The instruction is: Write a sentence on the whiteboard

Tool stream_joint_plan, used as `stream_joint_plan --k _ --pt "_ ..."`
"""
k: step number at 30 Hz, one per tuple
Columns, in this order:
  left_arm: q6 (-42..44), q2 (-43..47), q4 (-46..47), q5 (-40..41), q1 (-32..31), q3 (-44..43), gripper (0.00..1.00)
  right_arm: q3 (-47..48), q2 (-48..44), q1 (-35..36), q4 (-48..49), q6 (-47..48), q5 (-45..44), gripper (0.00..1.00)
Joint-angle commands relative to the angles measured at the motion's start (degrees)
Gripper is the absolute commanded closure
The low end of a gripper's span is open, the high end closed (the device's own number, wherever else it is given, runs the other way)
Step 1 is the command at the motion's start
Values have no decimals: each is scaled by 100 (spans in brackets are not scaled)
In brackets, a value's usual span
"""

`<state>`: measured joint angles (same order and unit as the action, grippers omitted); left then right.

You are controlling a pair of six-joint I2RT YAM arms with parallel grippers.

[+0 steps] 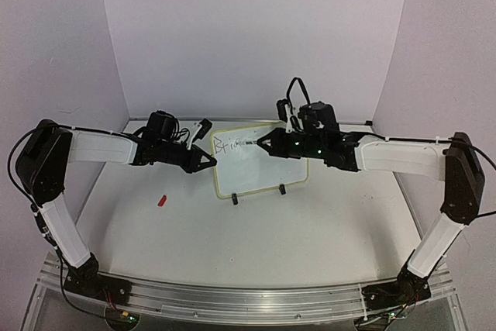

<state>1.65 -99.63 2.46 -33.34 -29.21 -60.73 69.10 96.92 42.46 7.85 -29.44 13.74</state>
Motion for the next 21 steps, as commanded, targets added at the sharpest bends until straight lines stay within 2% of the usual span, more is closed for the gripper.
stream_joint_plan --k 1,9,21 --pt "162 -136 -44 377 38 -161 100 -185 -190 -9 5 -58 -52 100" --pt "162 -145 -52 371 38 -188 100 -349 -75 0 53 -163 106 100" --pt "152 -197 -47 356 38 -224 100 -64 222 126 541 -359 437 100"
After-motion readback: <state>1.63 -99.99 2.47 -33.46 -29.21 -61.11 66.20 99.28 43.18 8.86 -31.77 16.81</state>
